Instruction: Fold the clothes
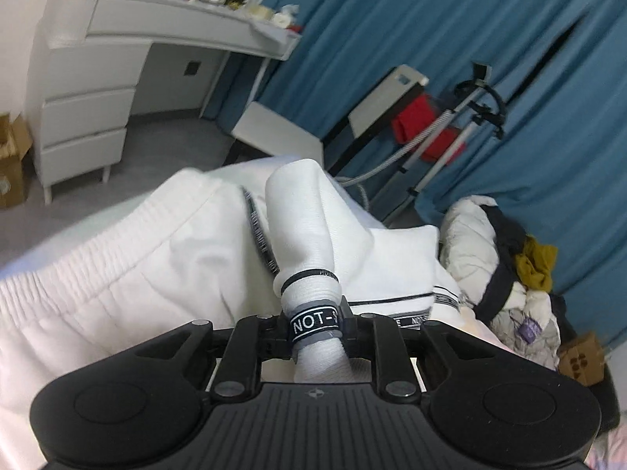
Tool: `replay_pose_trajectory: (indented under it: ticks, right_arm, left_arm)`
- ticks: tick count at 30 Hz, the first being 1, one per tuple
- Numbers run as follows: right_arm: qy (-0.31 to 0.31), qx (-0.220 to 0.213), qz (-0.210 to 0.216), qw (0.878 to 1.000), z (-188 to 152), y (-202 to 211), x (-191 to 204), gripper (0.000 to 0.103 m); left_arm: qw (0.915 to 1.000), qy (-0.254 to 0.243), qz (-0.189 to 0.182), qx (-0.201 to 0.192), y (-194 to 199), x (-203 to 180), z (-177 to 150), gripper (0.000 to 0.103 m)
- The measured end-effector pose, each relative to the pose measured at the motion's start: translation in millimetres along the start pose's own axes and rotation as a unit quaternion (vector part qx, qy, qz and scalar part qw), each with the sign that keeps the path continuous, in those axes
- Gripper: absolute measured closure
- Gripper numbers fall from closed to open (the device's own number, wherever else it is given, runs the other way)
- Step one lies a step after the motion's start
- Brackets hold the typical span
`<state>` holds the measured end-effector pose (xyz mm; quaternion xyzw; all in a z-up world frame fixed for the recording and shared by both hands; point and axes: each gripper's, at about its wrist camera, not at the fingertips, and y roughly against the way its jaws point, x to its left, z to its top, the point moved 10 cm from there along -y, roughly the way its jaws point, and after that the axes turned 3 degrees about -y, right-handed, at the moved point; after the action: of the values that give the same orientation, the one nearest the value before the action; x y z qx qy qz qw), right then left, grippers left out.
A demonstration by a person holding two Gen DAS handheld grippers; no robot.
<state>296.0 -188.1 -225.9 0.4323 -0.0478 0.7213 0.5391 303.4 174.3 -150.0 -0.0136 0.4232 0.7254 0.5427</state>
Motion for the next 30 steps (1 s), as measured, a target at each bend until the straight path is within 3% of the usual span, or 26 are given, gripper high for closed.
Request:
replay_pose_trajectory:
  ticks: [3,9,11,13,15,16,18,20,26,28,30]
  right_arm:
    - [-0.023,0.020,0.022,0.999,14.0,-57.4,26.5,0.019]
    - [-0.077,0.044,0.009,0.996,37.2,-186.5,44.9,0.026]
    - [-0.079,0.053,-0.002,0.995,40.9,-217.7,46.7,0.036]
    - [-0.076,0.056,-0.009,0.995,43.2,-239.4,47.5,0.039]
    - [-0.071,0.054,-0.019,0.996,44.1,-256.0,47.7,0.058]
    - [-0.067,0.052,-0.024,0.996,45.0,-262.8,47.0,0.063]
    - [-0.054,0.044,-0.025,0.997,45.2,-269.5,48.5,0.083]
    - [-0.039,0.023,-0.021,0.999,47.2,-263.9,52.5,0.096]
    - [0.000,-0.089,-0.025,0.996,84.5,-201.1,61.9,0.097]
    - [0.012,-0.128,-0.041,0.991,107.6,-168.3,58.9,0.098]
    - [0.027,-0.165,-0.064,0.984,134.8,-130.6,53.5,0.098]
  left_arm:
    - [0.9993,0.037,0.005,0.004,-16.9,18.1,-6.0,0.081]
    - [0.9996,0.019,0.022,0.006,-47.9,30.0,-20.2,0.081]
    - [0.9992,0.010,0.040,0.006,-54.6,28.6,-28.7,0.081]
    - [0.9990,0.001,0.044,0.011,-65.1,25.9,-36.5,0.081]
    - [0.9991,-0.001,0.040,0.017,-71.8,25.7,-40.3,0.081]
    - [0.9992,-0.001,0.035,0.021,-74.2,26.2,-41.2,0.081]
    - [0.9993,0.000,0.025,0.028,-79.0,27.4,-42.9,0.081]
    - [0.9992,0.000,0.015,0.036,-83.7,28.5,-44.7,0.081]
    - [0.9993,-0.020,-0.018,0.028,-76.8,15.0,-48.2,0.082]
    - [0.9982,-0.037,-0.043,0.020,-67.3,2.5,-49.8,0.078]
    - [0.9949,-0.060,-0.079,0.021,-58.2,-14.7,-54.6,0.066]
